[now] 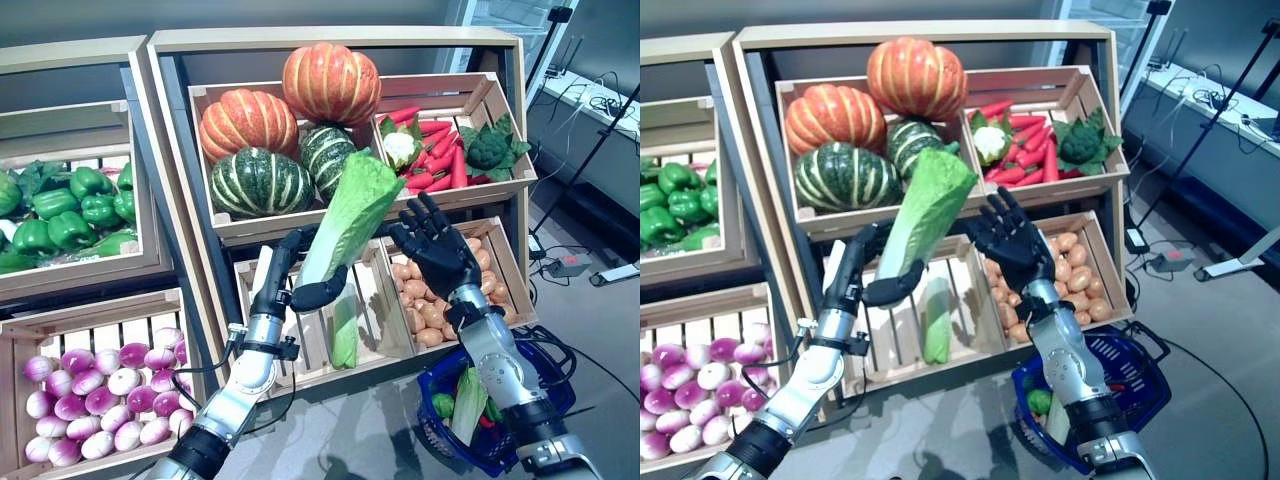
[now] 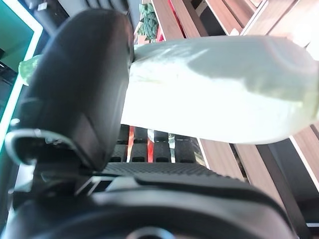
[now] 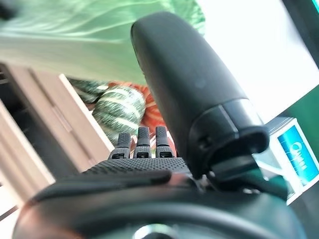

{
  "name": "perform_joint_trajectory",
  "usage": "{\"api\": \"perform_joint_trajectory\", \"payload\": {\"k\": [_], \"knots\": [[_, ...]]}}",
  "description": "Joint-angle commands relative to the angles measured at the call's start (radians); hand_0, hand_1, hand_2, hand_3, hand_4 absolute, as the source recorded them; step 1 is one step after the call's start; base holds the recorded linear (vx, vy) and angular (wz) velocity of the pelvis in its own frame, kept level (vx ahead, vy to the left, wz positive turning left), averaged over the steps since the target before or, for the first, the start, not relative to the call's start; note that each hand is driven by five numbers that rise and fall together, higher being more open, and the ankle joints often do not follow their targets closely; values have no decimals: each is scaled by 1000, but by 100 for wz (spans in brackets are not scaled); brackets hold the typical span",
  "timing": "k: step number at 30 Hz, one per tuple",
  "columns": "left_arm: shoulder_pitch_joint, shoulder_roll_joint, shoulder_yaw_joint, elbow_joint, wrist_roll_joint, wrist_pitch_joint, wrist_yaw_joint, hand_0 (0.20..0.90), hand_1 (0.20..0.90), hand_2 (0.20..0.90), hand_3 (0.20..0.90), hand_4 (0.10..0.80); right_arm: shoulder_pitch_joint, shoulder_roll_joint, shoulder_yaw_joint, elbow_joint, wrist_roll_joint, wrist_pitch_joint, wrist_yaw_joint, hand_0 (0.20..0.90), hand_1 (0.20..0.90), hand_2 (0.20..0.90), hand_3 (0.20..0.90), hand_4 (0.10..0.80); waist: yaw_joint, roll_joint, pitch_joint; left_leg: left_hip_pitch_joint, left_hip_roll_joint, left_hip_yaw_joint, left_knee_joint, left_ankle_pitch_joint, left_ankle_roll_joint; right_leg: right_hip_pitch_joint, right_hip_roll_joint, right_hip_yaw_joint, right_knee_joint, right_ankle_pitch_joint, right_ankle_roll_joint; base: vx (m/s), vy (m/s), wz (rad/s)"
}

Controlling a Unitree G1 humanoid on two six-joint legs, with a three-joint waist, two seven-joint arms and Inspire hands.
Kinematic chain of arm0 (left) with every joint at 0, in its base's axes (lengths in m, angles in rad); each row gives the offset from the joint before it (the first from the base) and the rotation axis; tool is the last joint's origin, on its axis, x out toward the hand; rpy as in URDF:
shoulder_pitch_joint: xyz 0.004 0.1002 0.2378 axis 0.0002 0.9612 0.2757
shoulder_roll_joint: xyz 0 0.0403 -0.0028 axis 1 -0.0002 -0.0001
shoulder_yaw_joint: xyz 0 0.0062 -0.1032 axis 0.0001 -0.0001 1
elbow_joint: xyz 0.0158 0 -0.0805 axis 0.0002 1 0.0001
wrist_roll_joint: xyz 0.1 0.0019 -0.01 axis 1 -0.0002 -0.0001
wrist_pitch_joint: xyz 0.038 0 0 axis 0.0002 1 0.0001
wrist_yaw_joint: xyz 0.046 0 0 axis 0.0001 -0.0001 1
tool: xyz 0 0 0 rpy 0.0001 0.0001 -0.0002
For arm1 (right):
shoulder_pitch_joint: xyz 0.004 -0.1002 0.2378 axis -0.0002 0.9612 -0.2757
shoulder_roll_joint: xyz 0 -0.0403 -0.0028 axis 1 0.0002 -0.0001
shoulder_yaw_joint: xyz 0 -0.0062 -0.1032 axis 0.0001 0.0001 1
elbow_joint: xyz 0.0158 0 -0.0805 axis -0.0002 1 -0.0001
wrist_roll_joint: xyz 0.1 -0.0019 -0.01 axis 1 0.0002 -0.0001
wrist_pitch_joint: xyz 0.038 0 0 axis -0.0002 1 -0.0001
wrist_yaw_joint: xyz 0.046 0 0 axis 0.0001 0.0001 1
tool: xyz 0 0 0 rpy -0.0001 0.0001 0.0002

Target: Put vegetables into the basket

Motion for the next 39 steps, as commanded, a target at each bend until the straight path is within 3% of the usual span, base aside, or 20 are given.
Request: {"api": "perform_joint_trajectory", "payload": {"k": [1,15,20,23,25,29,39], "knots": [[-119,25,-26,-76,13,-175,-6,300,300,300,300,400,-169,-34,-72,-45,53,-47,86,900,900,900,900,800,20,-21,-85,13,-29,33,1,-125,7,-21,3,-9,1,10,-20,17,8,4],[-127,21,-110,-89,0,-210,-60,300,300,300,300,400,-303,-66,-28,46,63,19,83,900,900,900,900,800,41,-25,-88,14,-26,21,1,-129,7,-15,0,-14,1,3,-21,0,0,0],[-135,23,-131,-86,4,-227,-68,300,300,300,300,400,-329,-79,-3,89,71,95,114,900,900,900,900,800,46,-27,-89,15,-25,15,1,-129,3,-12,-2,-17,1,1,-21,0,0,0],[-139,22,-138,-85,-11,-227,-71,300,300,300,300,400,-335,-83,20,106,118,153,178,900,900,900,900,800,47,-27,-89,14,-24,14,1,-128,3,-12,-3,-19,1,1,-21,-15,10,4],[-142,20,-138,-78,-24,-231,-86,300,300,300,300,400,-335,-78,37,107,170,241,285,900,900,900,900,800,49,-29,-90,13,-24,12,1,-128,2,-13,-4,-21,1,0,-20,-18,-2,7],[-136,30,-135,-67,-44,-255,-121,300,300,300,300,400,-329,-90,64,104,222,322,430,900,900,900,900,800,58,-32,-91,12,-25,7,1,-126,1,-12,-5,-27,1,-2,-19,-15,-6,9],[-113,45,-152,-62,-113,-281,-218,300,300,300,300,400,-392,-109,33,131,430,364,600,900,900,900,900,800,86,-37,-100,14,-24,-14,1,-127,-3,-4,-3,-42,1,-6,-17,-8,-10,7]]}}
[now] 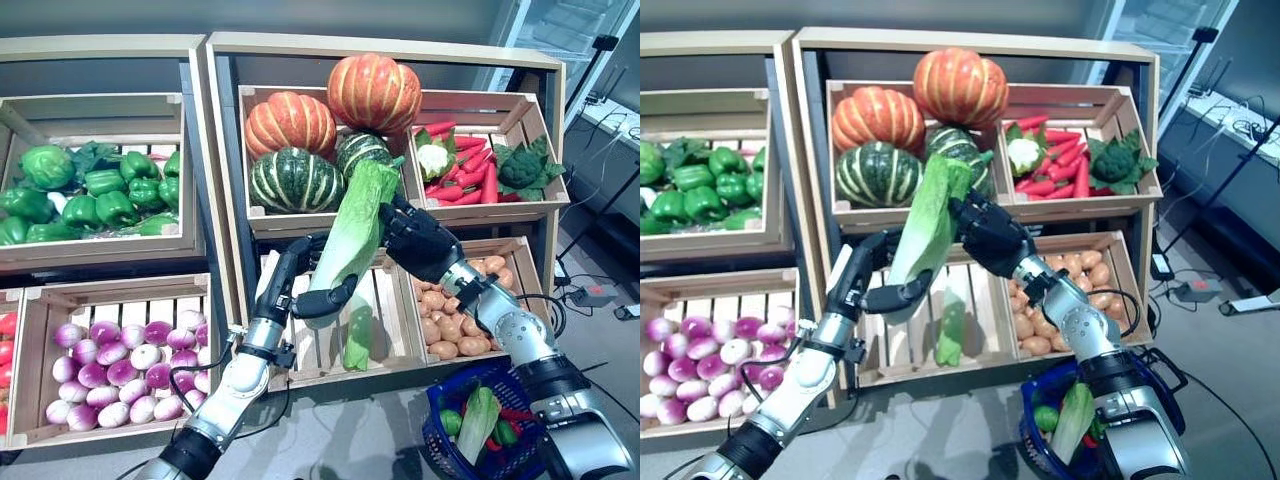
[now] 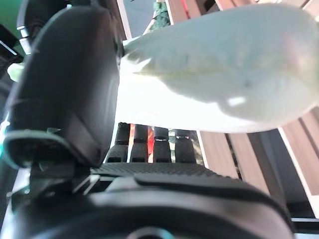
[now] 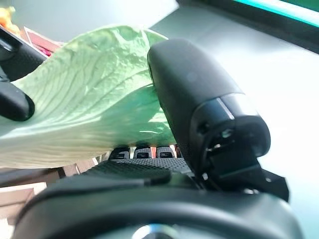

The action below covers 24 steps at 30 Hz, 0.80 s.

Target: Put vegetables into the basket

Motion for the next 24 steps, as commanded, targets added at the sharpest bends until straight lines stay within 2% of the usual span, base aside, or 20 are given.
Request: {"api": "perform_joint_trajectory", "payload": {"k": [1,11,13,17,22,24], "knots": [[-113,-20,-102,-77,25,-176,-109,300,300,300,300,400,-215,20,15,-24,178,-16,204,900,900,900,900,800,19,-11,-87,27,-15,39,1,-148,-5,-17,0,-13,1,-7,-17,1,-4,15],[-99,-24,-130,-83,5,-169,-133,300,300,300,300,400,-270,19,-13,-13,163,-79,279,900,900,900,900,800,33,-11,-92,22,-19,18,1,-147,-1,-18,3,-8,1,-8,-19,-4,-3,7],[-98,-26,-132,-84,1,-164,-136,300,300,300,300,400,-278,12,-9,-7,87,-92,311,900,900,900,900,800,33,-10,-93,21,-19,15,1,-147,0,-20,3,-5,1,-9,-19,-2,3,6],[-91,-27,-131,-79,8,-167,-119,300,300,300,300,400,-296,-53,28,6,-101,-161,312,900,900,900,900,800,24,-13,-96,19,-19,19,1,-144,-1,-23,4,5,1,-7,-19,0,0,0],[-93,-24,-122,-67,5,-170,-108,300,300,300,300,400,-318,-129,65,45,-156,-167,312,900,900,900,900,800,14,-16,-92,19,-17,27,1,-143,-2,-27,3,11,1,-4,-19,-3,5,-1],[-99,-27,-124,-62,7,-174,-105,300,300,300,300,400,-328,-135,74,56,-133,-154,305,389,389,389,389,460,13,-17,-90,20,-17,27,1,-143,-2,-26,3,11,1,-4,-20,0,0,0]]}}
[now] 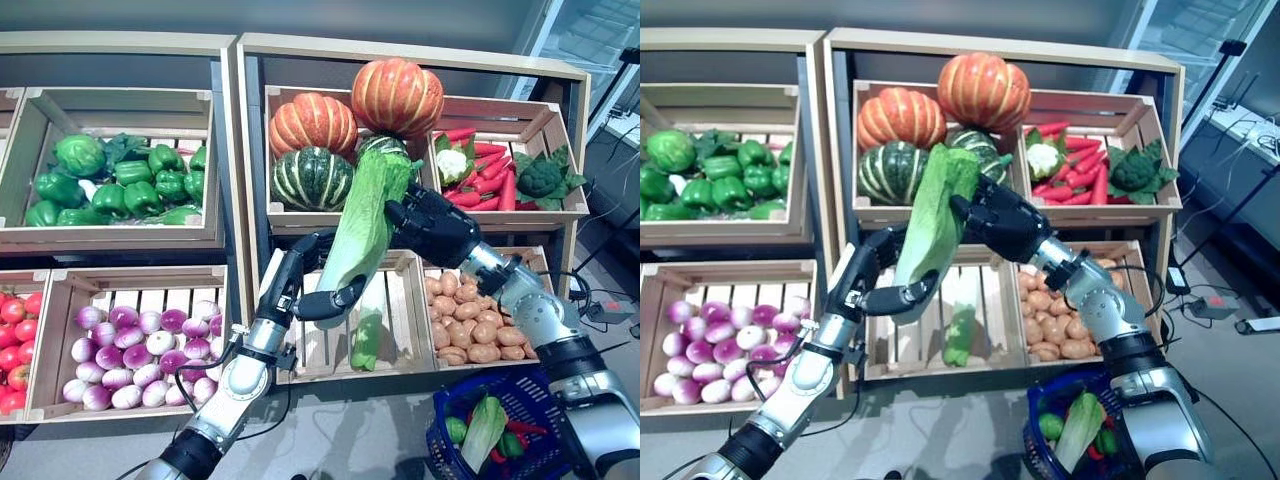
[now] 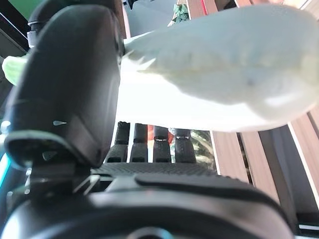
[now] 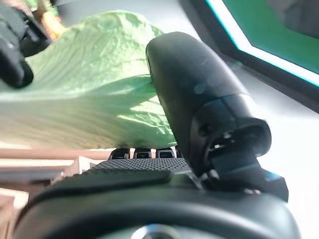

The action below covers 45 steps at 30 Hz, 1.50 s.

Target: Put vegetables into the basket

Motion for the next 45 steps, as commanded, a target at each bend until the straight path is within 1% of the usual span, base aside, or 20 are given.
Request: {"api": "perform_joint_trajectory", "payload": {"k": [1,2,4,7,14,16,17,18,19,20,22,24,26,29,30,32,35,37,42,45], "knots": [[-105,-28,-94,-53,67,-110,-56,300,300,300,300,400,-233,9,50,31,49,-83,85,389,389,389,389,460,-6,-14,-87,41,-14,52,1,-158,-2,-17,2,0,1,-5,-20,0,0,0],[-107,-27,-92,-53,64,-112,-60,300,300,300,300,400,-236,11,50,38,65,-77,89,300,300,300,300,400,-5,-13,-86,42,-13,51,1,-158,-3,-16,2,-1,1,-5,-21,0,0,0],[-111,-26,-94,-57,60,-109,-61,300,300,300,300,400,-239,15,48,56,98,-70,97,300,300,300,300,400,-2,-12,-84,42,-13,49,1,-158,-3,-14,2,-3,1,-5,-21,0,0,0],[-106,-25,-97,-55,55,-109,-65,300,300,300,300,400,-242,32,37,64,125,-68,74,300,300,300,300,400,5,-11,-83,43,-13,43,1,-158,-3,-11,2,-8,1,-7,-22,0,0,0],[-103,-22,-98,-69,47,-96,-73,300,300,300,300,400,-240,51,11,78,136,-73,35,300,300,300,300,400,10,-10,-82,41,-12,38,1,-157,-3,-11,1,-13,1,-6,-21,0,0,0],[-103,-21,-97,-67,46,-92,-68,394,394,394,394,463,-239,48,8,89,136,-80,26,300,300,300,300,400,9,-10,-82,42,-12,39,1,-158,-3,-12,1,-11,1,-5,-21,0,0,0],[-100,-20,-95,-65,45,-91,-65,458,458,458,458,505,-235,44,6,93,139,-87,20,300,300,300,300,400,7,-9,-82,42,-12,41,1,-158,-3,-12,1,-10,1,-4,-21,0,0,0],[-98,-19,-93,-64,45,-87,-62,608,608,608,608,605,-231,42,4,93,143,-91,10,300,300,300,300,400,6,-9,-81,42,-11,43,1,-158,-3,-12,1,-9,1,-4,-20,0,0,0],[-95,-19,-91,-61,45,-81,-60,691,691,691,691,660,-229,40,0,94,147,-92,-1,300,300,300,300,400,5,-9,-81,43,-11,45,1,-159,-3,-12,1,-8,1,-4,-20,0,0,0],[-94,-19,-90,-55,43,-74,-63,900,900,900,900,800,-227,38,-6,98,150,-94,-15,300,300,300,300,400,3,-8,-81,43,-10,48,1,-159,-3,-13,1,-7,1,-3,-20,0,0,0],[-92,-22,-87,-47,40,-65,-68,900,900,900,900,800,-220,34,-17,106,156,-100,-36,300,300,300,300,400,0,-8,-81,43,-9,51,1,-159,-3,-15,1,-5,1,-2,-20,0,0,0],[-89,-20,-83,-42,38,-34,-78,900,900,900,900,800,-214,27,-32,125,167,-108,-65,300,300,300,300,400,-3,-7,-80,43,-8,56,1,-159,-4,-16,1,-1,1,-1,-20,0,0,0],[-81,-22,-77,-15,-4,25,-105,900,900,900,900,800,-196,17,-54,157,169,-116,-102,300,300,300,300,400,-11,-4,-78,44,-6,67,1,-159,-4,-19,2,4,1,2,-19,0,0,-2],[-67,-35,-71,26,-67,78,-122,900,900,900,900,800,-178,5,-69,184,162,-118,-118,300,300,300,300,400,-18,-3,-74,46,-4,79,1,-159,-4,-22,3,12,1,4,-19,1,-1,-8],[-52,-45,-65,59,-108,124,-135,900,900,900,900,800,-161,-7,-81,200,159,-119,-124,300,300,300,300,400,-24,-2,-71,47,-2,87,1,-160,-4,-23,3,15,1,6,-19,1,-8,-12],[-21,-65,-47,125,-168,171,-162,900,900,900,900,800,-128,-19,-94,203,153,-120,-149,300,300,300,300,400,-33,-1,-66,50,0,99,1,-160,-4,-25,4,22,1,9,-19,0,-7,-5],[14,-82,-21,194,-192,179,-158,900,900,900,900,800,-80,-35,-112,211,142,-125,-170,300,300,300,300,400,-45,0,-63,52,2,113,1,-161,-4,-29,5,29,1,12,-19,-1,-9,-4],[34,-82,5,236,-157,154,-148,900,900,900,900,800,-35,-50,-135,217,139,-127,-172,300,300,300,300,400,-55,1,-61,54,4,125,1,-162,-3,-31,7,35,1,14,-19,7,-15,-12],[42,-44,62,271,-36,130,-96,900,900,900,900,800,87,-85,-189,225,114,-135,-173,300,300,300,300,400,-84,4,-53,57,12,158,1,-162,-5,-39,9,56,1,20,-16,8,-17,-18],[37,-18,84,285,0,125,-78,900,900,900,900,800,151,-98,-210,220,82,-144,-166,300,300,300,300,400,-102,8,-52,59,15,174,1,-161,-5,-44,11,70,1,23,-15,2,-9,-20]]}}
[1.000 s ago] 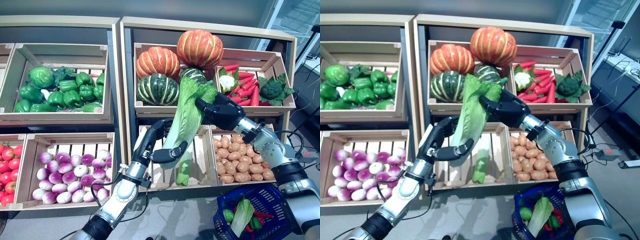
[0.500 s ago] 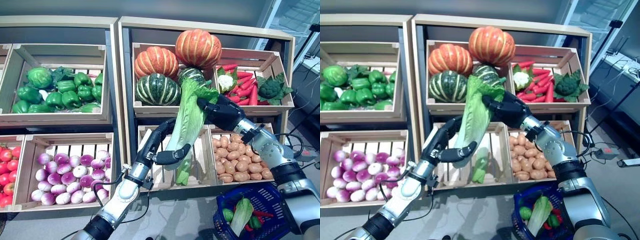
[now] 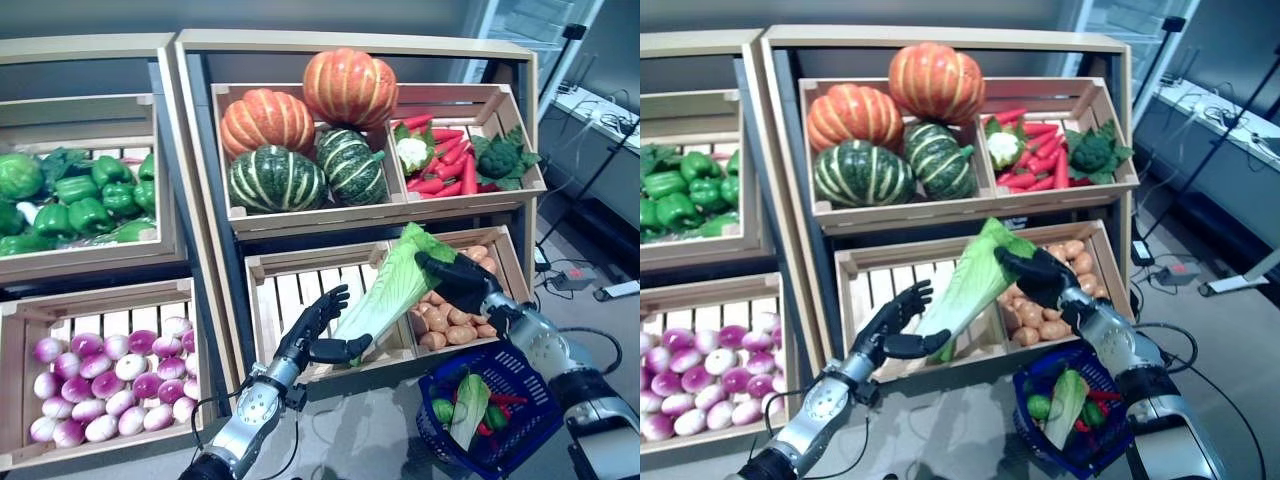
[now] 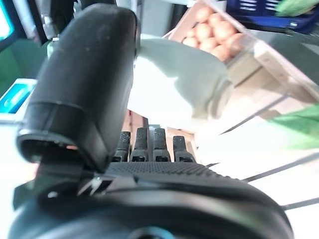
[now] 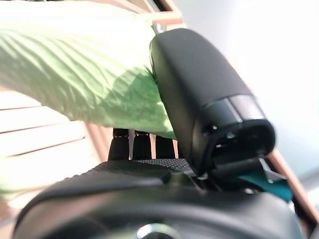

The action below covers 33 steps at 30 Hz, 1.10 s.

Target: Put vegetables into the basket

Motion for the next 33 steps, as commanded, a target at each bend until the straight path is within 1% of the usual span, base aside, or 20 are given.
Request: {"api": "perform_joint_trajectory", "payload": {"k": [1,4,5,7,9,15,20,22,24,29,31,33], "knots": [[-44,77,131,94,64,-51,92,900,900,900,900,800,-58,-109,-180,-27,90,-126,53,300,300,300,300,400,-16,-2,-52,55,1,55,2,-153,-15,-12,11,-5,1,10,-14,4,-7,-25],[-40,84,169,109,63,-43,84,900,900,900,900,800,2,-120,-217,-28,76,-125,41,300,300,300,300,400,-32,1,-49,56,4,69,2,-154,-16,-17,14,8,1,11,-12,0,-2,-26],[-38,85,170,111,64,-44,83,900,900,900,900,800,7,-121,-220,-29,77,-127,35,300,300,300,300,400,-33,2,-49,57,4,70,2,-154,-16,-17,14,9,1,11,-12,-7,-4,-13],[-25,81,187,124,71,-58,79,900,900,900,900,800,59,-113,-250,-32,72,-140,25,300,300,300,300,400,-46,4,-44,56,6,81,2,-154,-17,-21,16,18,1,13,-12,-12,-8,-14],[-13,78,196,121,78,-55,73,900,900,900,900,800,97,-103,-278,-33,64,-152,0,300,300,300,300,400,-56,5,-42,56,8,90,2,-154,-18,-25,18,26,1,15,-11,-17,-22,-26],[-20,66,187,124,88,-67,61,900,900,900,900,800,146,-94,-342,16,53,-187,-86,300,300,300,300,400,-76,8,-33,56,12,109,2,-156,-19,-34,24,45,1,20,-9,-23,-27,-14],[-42,60,167,112,79,-58,67,900,900,900,900,800,150,-82,-385,89,60,-236,-193,300,300,300,300,400,-86,12,-31,57,15,119,2,-158,-20,-35,28,57,1,21,-7,-6,-22,-12],[-53,58,158,109,68,-53,70,900,900,900,900,800,148,-74,-403,126,36,-258,-222,300,300,300,300,400,-88,14,-30,58,16,120,2,-159,-20,-36,30,60,1,23,-6,8,-32,-7],[-62,55,147,103,56,-44,73,900,900,900,900,800,142,-70,-404,155,-21,-287,-264,300,300,300,300,400,-89,16,-28,58,17,121,2,-158,-20,-36,30,63,1,23,-7,11,-39,-4],[-61,57,138,95,41,-26,54,900,900,900,900,800,124,-76,-378,188,-128,-326,-332,300,300,300,300,400,-85,16,-25,61,16,121,2,-157,-18,-32,27,64,1,24,-8,41,-52,-4],[-57,64,136,79,33,-16,51,900,900,900,900,800,115,-77,-364,190,-183,-348,-384,300,300,300,300,400,-83,14,-19,60,15,122,2,-153,-17,-30,23,61,1,26,-9,26,-61,-3],[-64,78,129,55,13,-3,47,900,900,900,900,800,91,-86,-338,205,-258,-380,-472,300,300,300,300,400,-77,16,1,53,14,116,5,-146,-13,-41,19,55,21,21,-13,-16,-108,0]]}}
